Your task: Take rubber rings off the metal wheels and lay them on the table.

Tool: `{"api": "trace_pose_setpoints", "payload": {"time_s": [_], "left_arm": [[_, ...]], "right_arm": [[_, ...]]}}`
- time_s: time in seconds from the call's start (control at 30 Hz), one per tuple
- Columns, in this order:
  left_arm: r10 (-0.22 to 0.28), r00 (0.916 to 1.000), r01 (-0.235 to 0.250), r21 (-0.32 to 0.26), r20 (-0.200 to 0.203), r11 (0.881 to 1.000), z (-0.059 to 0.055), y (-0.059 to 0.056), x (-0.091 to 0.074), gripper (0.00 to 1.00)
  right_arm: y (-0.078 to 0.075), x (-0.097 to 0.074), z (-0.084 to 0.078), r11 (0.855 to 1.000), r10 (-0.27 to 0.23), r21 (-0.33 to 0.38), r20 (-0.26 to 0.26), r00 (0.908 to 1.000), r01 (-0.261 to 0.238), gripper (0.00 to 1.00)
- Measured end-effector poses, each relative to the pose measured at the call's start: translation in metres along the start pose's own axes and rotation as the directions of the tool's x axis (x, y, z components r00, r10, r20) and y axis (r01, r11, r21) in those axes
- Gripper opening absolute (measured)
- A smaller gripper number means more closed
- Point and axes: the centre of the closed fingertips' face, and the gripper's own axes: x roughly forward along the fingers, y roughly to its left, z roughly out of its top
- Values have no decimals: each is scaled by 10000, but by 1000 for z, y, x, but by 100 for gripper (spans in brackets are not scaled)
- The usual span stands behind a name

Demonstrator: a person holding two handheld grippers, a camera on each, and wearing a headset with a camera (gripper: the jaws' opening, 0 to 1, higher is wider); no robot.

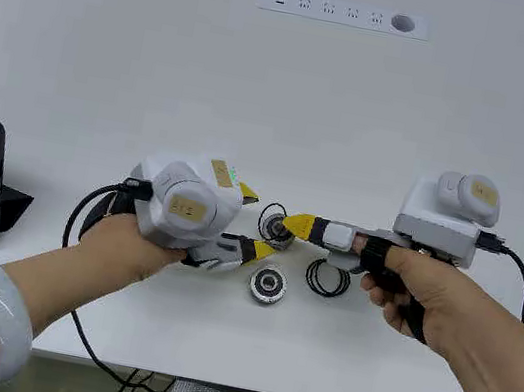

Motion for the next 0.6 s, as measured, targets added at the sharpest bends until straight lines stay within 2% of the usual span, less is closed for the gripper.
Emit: {"api": "trace_pose_setpoints", "payload": {"time_s": [0.33,0.47,0.6], "left_arm": [[118,9998,-114,-279,154,9995,-5,2,-5,50],[107,9996,-98,-381,245,9992,-6,2,-8,50],[98,9990,-78,-447,443,9990,-5,1,-10,49]], "right_arm": [[10,-23,-5,9997,236,-10,246,9994,-236,2],[7,-33,-7,9994,244,224,429,9988,-254,2],[-2,-42,-12,9993,35,358,481,9988,-52,2]]}}
